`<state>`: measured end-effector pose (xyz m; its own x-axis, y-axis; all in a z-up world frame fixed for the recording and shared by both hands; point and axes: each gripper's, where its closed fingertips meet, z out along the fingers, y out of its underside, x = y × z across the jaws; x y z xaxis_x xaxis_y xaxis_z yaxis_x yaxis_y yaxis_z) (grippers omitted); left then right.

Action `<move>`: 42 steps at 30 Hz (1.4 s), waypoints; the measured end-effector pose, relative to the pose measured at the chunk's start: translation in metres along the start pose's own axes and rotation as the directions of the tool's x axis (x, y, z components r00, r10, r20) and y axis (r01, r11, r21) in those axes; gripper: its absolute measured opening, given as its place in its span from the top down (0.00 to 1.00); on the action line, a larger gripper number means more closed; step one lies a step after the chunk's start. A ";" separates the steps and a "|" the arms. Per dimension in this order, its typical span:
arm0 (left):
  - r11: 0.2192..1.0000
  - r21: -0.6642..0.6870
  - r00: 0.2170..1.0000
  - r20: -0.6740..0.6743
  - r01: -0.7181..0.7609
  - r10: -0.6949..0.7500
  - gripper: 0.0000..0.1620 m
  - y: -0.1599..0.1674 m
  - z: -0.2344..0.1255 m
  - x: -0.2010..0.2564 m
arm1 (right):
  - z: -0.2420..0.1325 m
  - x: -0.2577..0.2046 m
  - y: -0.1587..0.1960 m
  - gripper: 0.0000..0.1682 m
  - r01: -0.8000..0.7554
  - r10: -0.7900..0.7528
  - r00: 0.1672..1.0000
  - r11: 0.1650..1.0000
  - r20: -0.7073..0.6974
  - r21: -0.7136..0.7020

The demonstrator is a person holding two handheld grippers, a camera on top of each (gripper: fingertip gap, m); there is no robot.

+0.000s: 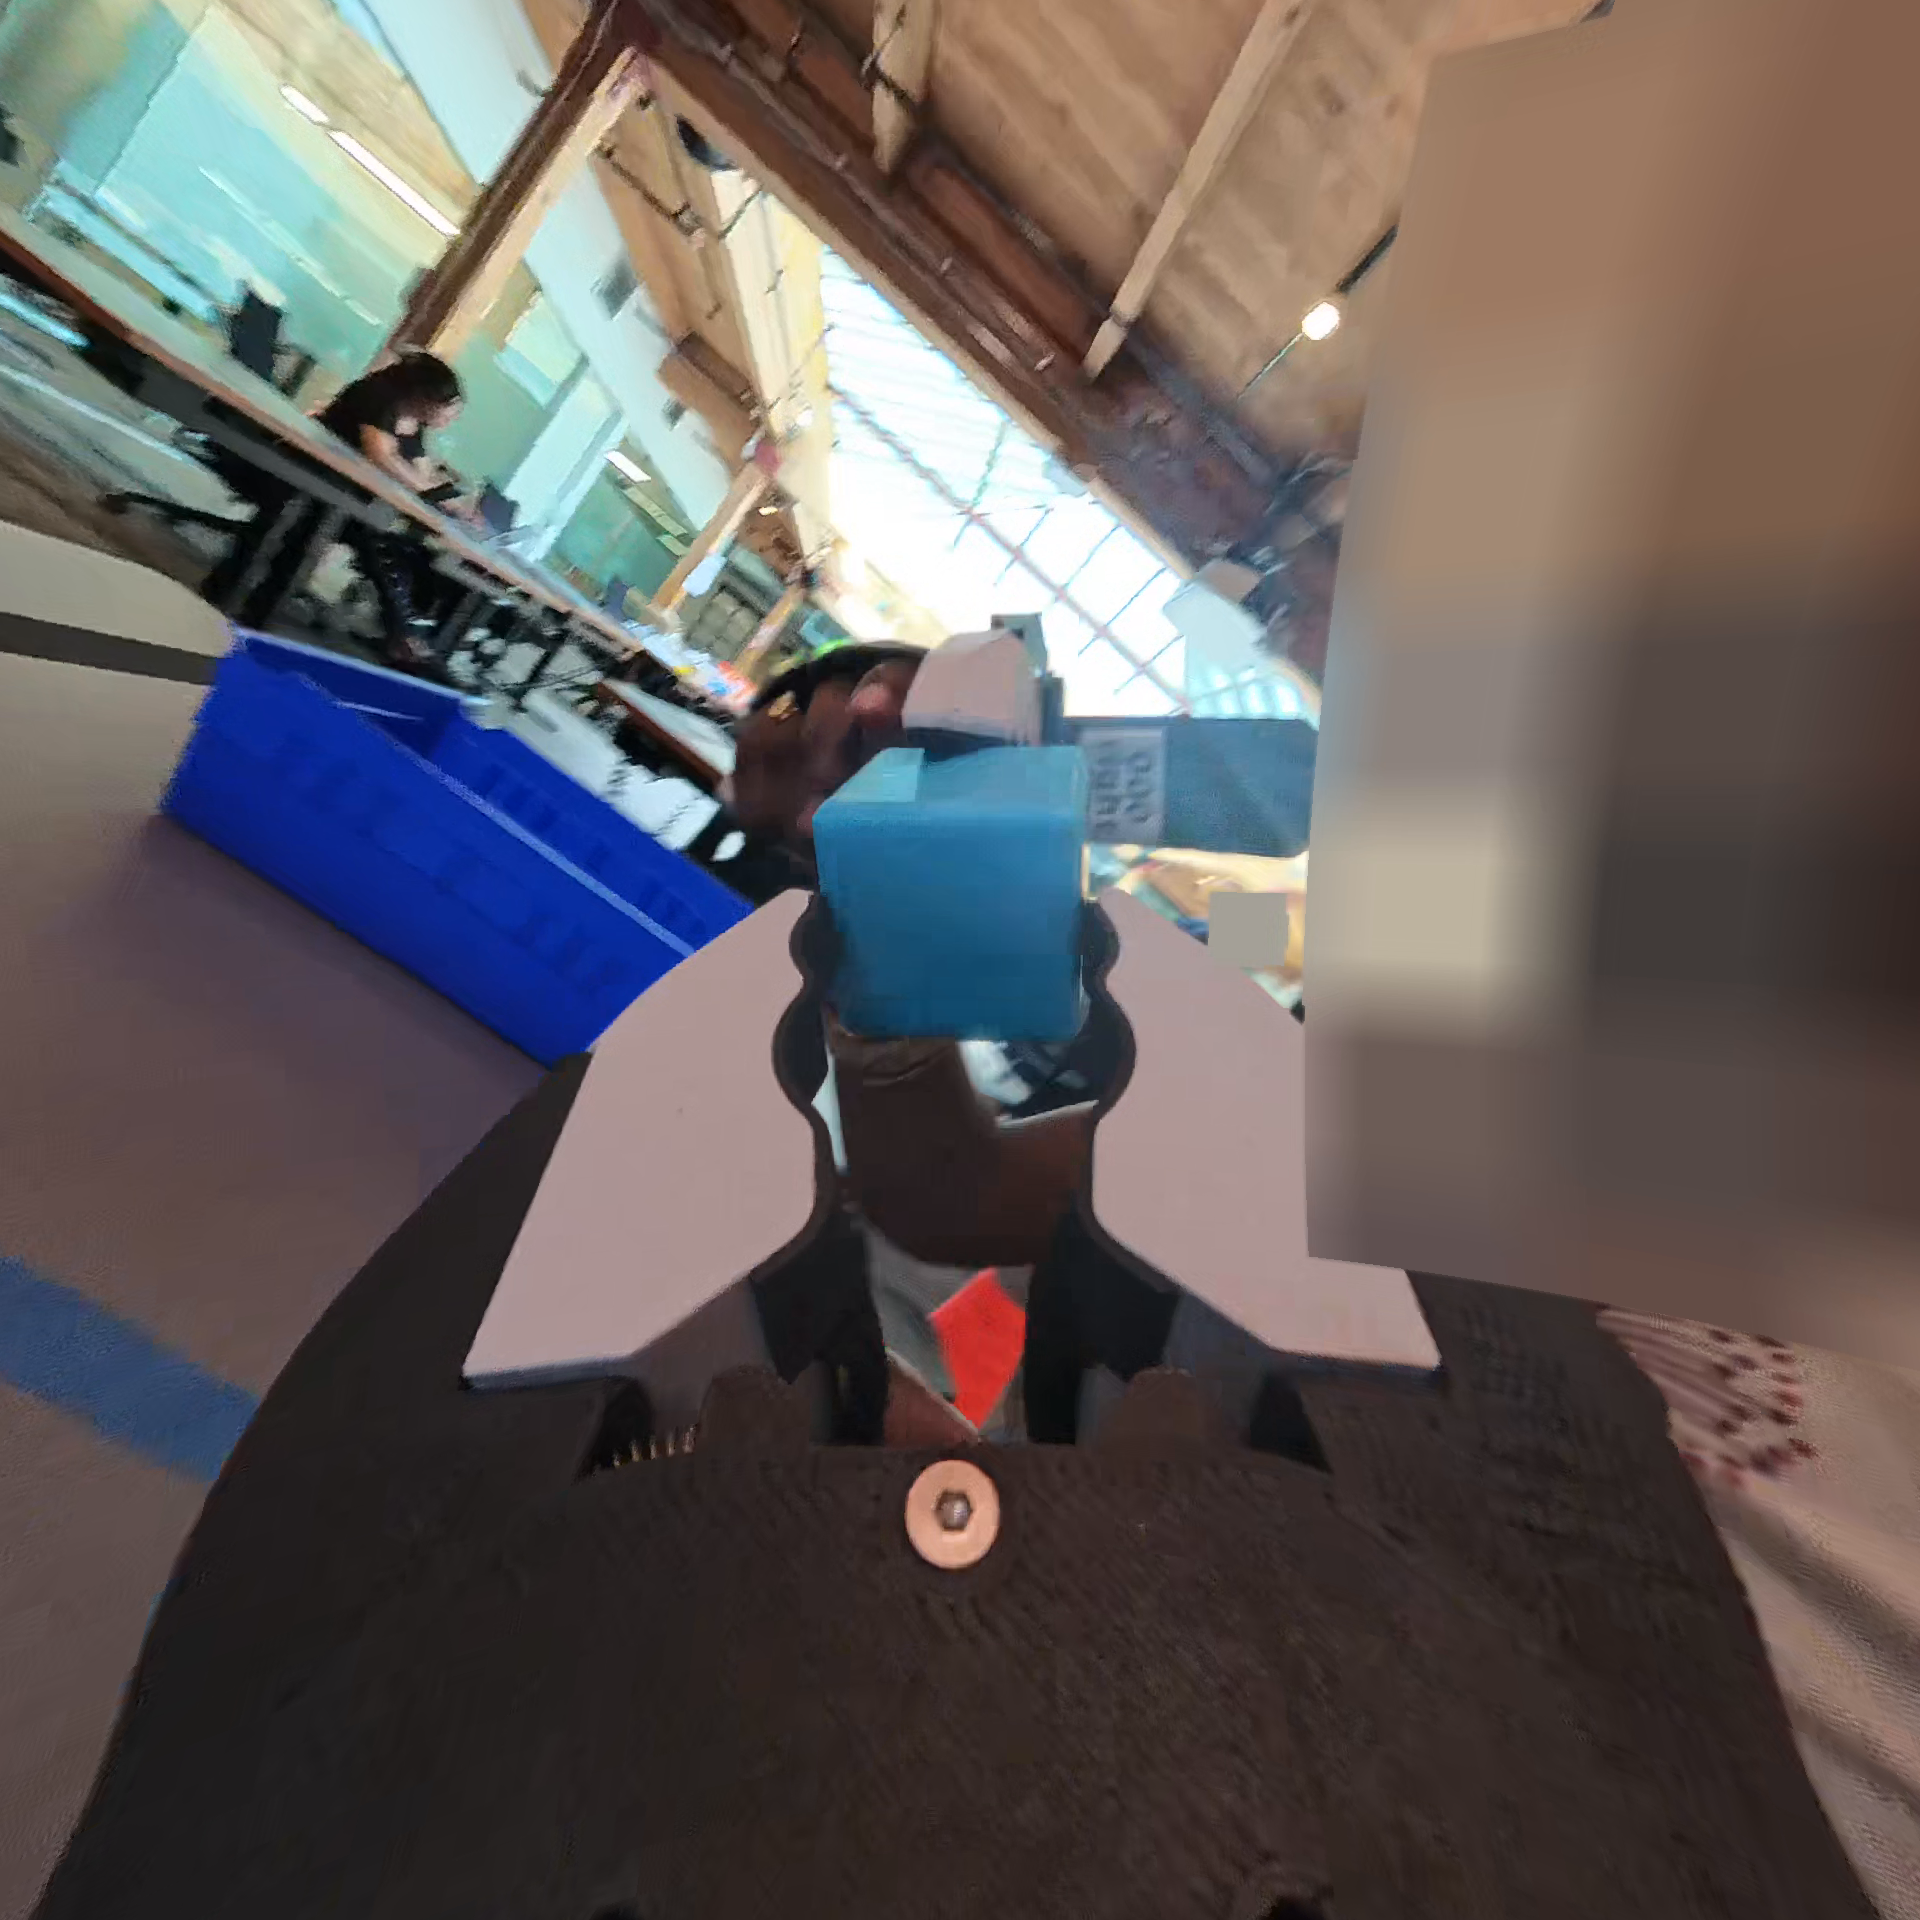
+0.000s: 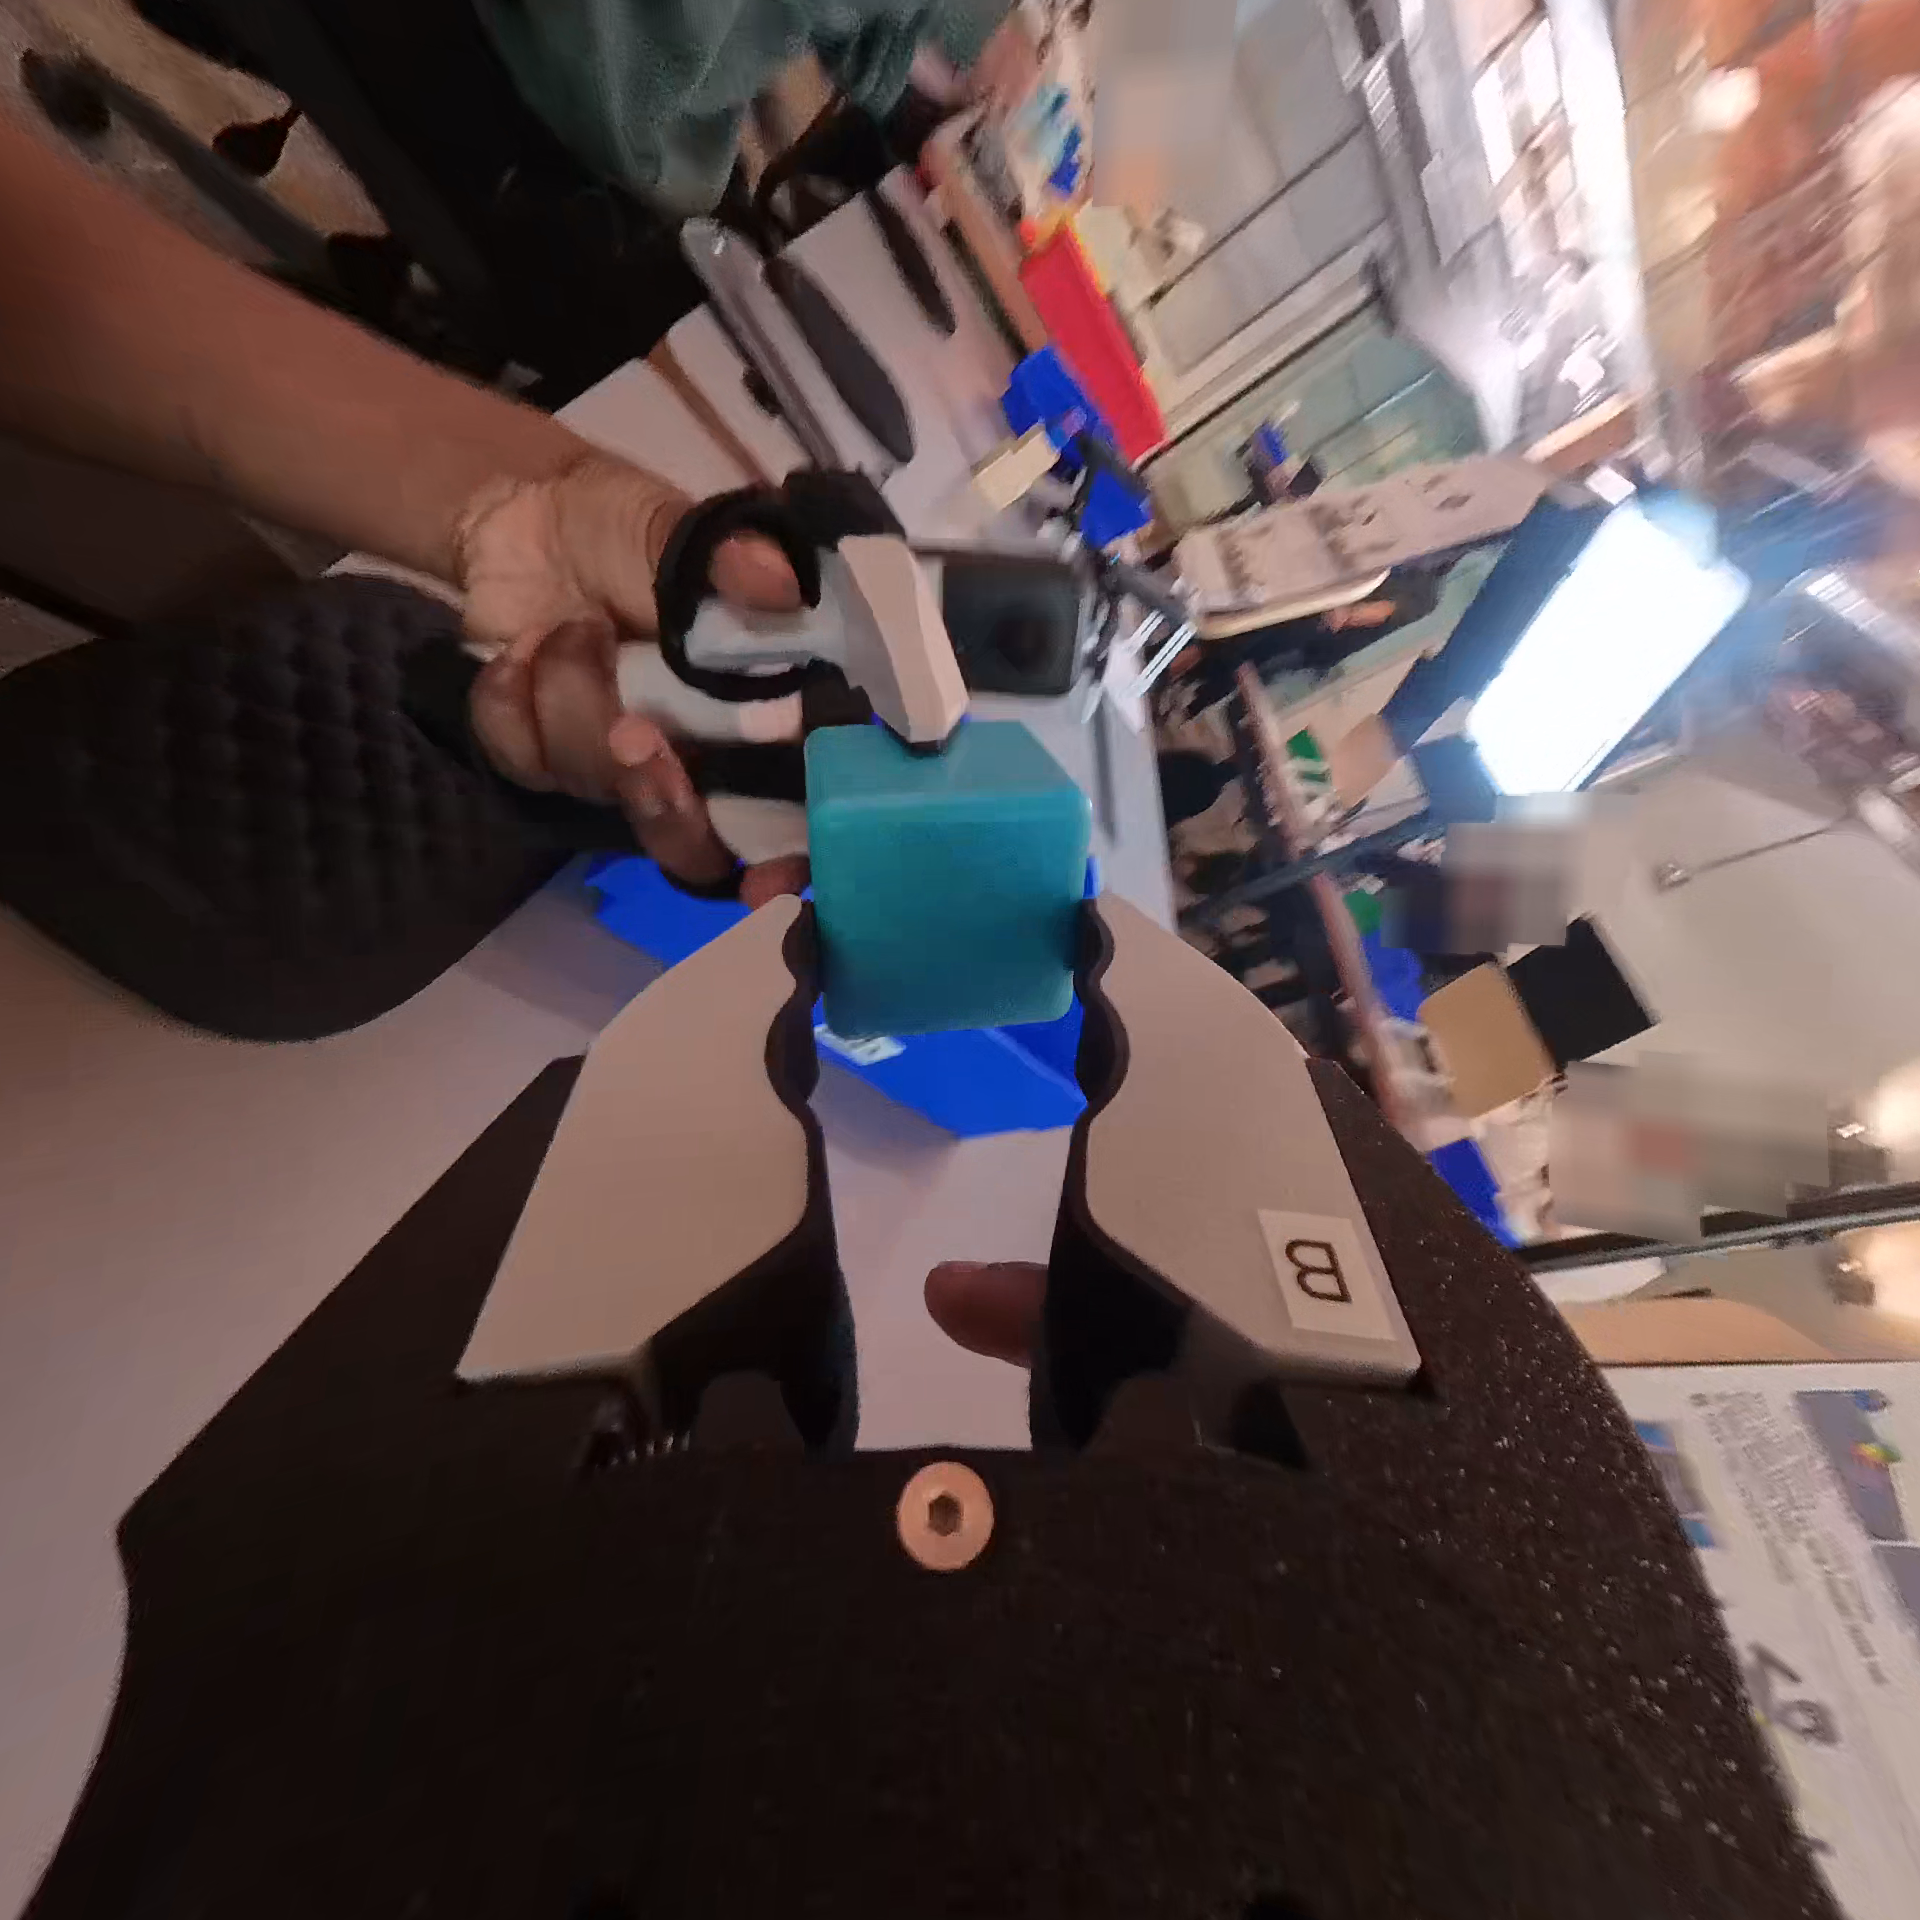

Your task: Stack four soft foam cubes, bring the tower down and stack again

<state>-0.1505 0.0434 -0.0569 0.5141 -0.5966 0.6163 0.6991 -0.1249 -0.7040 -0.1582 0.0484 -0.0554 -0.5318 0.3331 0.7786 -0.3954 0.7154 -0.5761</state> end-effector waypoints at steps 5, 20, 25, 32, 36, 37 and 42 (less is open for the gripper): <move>0.884 -0.310 0.754 0.467 -0.350 0.462 0.65 -0.017 -0.060 -0.038 | -0.007 -0.013 0.069 0.72 -0.261 0.332 0.935 0.885 0.128 -0.385; 0.659 -0.729 0.175 0.635 -0.186 0.752 0.62 -0.022 -0.181 -0.064 | -0.005 -0.104 0.199 0.72 -0.168 0.670 0.736 0.321 0.097 -0.932; 0.644 -0.742 0.194 0.615 -0.184 0.764 0.62 -0.020 -0.178 -0.069 | -0.001 -0.108 0.202 0.72 -0.161 0.682 0.725 0.306 0.098 -0.938; 0.612 -0.775 0.215 0.578 -0.157 0.787 0.62 -0.014 -0.183 -0.074 | 0.007 -0.096 0.183 0.55 -0.493 0.740 0.671 0.492 0.048 -0.717; 0.618 -0.767 0.237 0.577 -0.169 0.781 0.62 -0.014 -0.186 -0.075 | -0.004 -0.099 0.184 0.53 -0.711 0.785 0.620 0.554 -0.013 -0.432; 0.623 -0.762 0.245 0.579 -0.177 0.778 0.62 -0.015 -0.185 -0.075 | -0.007 -0.101 0.190 0.54 -0.723 0.780 0.625 0.561 -0.036 -0.404; 0.634 -0.742 0.330 0.556 -0.216 0.763 0.62 -0.017 -0.176 -0.074 | -0.003 -0.109 0.199 0.60 -0.760 0.801 0.598 0.562 -0.013 -0.326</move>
<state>-0.2877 -0.0496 -0.1532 0.9793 0.1486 -0.1373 -0.0361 -0.5390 -0.8415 -0.1769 0.1561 -0.2546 -0.6250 0.7806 0.0073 0.4265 0.3493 -0.8343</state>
